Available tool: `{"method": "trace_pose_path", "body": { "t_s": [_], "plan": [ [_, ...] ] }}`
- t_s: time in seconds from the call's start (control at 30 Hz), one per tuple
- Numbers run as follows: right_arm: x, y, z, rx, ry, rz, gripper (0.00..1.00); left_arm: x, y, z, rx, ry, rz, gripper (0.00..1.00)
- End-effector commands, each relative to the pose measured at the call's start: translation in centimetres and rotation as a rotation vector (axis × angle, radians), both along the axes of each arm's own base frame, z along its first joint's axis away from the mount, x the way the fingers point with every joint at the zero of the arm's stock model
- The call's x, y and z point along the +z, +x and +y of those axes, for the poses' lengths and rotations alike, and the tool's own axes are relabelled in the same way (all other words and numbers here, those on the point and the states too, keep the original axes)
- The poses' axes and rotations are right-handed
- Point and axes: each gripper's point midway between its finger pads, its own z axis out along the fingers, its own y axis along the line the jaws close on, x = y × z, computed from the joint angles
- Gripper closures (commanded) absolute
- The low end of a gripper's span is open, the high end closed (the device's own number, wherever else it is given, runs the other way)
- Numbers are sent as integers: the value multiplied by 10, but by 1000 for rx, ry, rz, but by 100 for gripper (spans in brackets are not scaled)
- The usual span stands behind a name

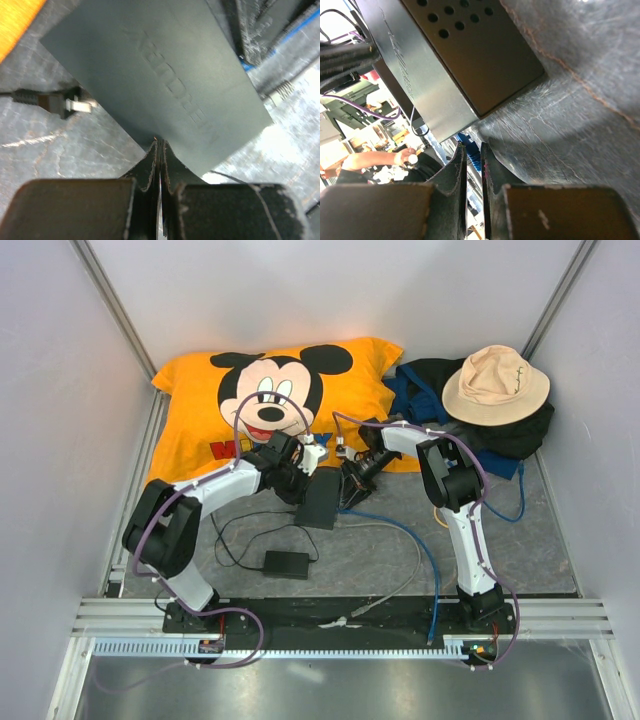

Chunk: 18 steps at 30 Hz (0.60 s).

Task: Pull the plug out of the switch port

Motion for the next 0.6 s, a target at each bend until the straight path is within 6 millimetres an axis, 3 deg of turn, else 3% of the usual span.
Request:
{"method": "trace_pose_path", "body": {
  "t_s": [0.0,0.3,0.57],
  "plan": [
    [-105,7,-57,134,-396,-184,100,39,-11,-24,-42,-95,8,98],
    [-105,8,-62,145,-407,-188,100,-6,-22,-29,-33,-34,126,98],
    [-103,10,-74,146,-434,-192,100,-19,-16,-22,-12,11,98,98]
  ]
}}
